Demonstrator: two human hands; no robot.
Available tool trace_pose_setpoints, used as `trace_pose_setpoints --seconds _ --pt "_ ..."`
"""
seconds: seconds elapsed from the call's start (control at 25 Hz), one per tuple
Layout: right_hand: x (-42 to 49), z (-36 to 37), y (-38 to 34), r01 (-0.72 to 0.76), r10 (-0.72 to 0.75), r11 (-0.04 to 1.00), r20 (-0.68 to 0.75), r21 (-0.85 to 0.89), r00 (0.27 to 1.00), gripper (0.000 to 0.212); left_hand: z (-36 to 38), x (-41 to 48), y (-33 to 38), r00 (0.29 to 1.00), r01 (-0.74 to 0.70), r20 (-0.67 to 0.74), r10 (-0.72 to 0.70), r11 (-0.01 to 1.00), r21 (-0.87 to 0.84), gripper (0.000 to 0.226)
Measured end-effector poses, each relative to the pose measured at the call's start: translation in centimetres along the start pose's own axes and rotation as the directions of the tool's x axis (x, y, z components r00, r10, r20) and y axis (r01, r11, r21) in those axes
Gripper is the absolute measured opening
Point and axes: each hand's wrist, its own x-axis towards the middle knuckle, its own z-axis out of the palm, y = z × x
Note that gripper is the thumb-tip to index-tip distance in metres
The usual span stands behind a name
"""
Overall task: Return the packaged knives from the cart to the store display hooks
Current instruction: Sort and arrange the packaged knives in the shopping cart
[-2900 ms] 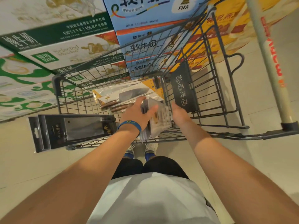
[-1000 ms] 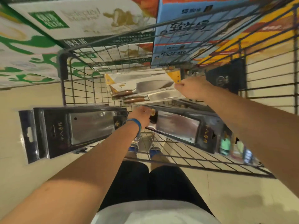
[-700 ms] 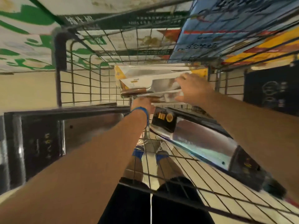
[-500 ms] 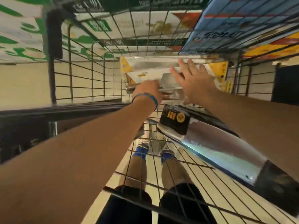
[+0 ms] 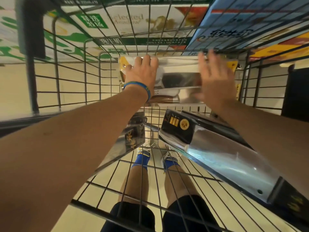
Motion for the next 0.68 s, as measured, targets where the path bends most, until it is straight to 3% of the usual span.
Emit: trace_pose_setpoints --seconds 0.12,0.2,0.28,0.36,0.44,0.52,0.68 --pt "0.2 -0.6 2.0 -0.256 0.278 0.917 -0.029 0.306 0.960 0.140 -2.0 0.8 -0.4 0.998 0.052 0.043 -0.050 0.998 -0.044 0.088" --pt "-0.3 -0.5 2.8 -0.316 0.360 0.869 -0.047 0.380 0.932 0.121 -3.3 1.2 -0.4 0.997 0.073 0.021 -0.072 0.997 -0.035 0.093" --pt "-0.4 -0.8 3.4 -0.414 0.409 0.850 0.088 0.325 0.908 0.107 -4.2 1.1 -0.4 0.998 0.051 -0.033 -0.052 0.999 -0.008 0.090" --pt "-0.5 -0.9 4.0 -0.477 0.410 0.870 0.358 0.121 0.839 0.114 -4.6 0.7 -0.3 0.999 0.005 -0.039 -0.005 1.000 0.020 0.080" --pt "-0.7 -0.8 4.1 -0.439 0.410 0.897 0.490 -0.060 0.770 0.120 -4.7 0.2 -0.1 1.000 -0.023 0.010 0.023 1.000 0.013 0.070" --pt "-0.7 -0.3 3.9 -0.414 0.419 0.902 0.476 -0.121 0.774 0.122 -4.6 -0.6 -0.2 0.999 -0.020 0.040 0.021 1.000 -0.024 0.067" --pt "-1.5 0.8 4.4 -0.365 0.386 0.922 0.351 -0.128 0.853 0.120 -4.5 -2.3 -0.4 1.000 -0.010 0.003 0.010 0.998 -0.059 0.063"
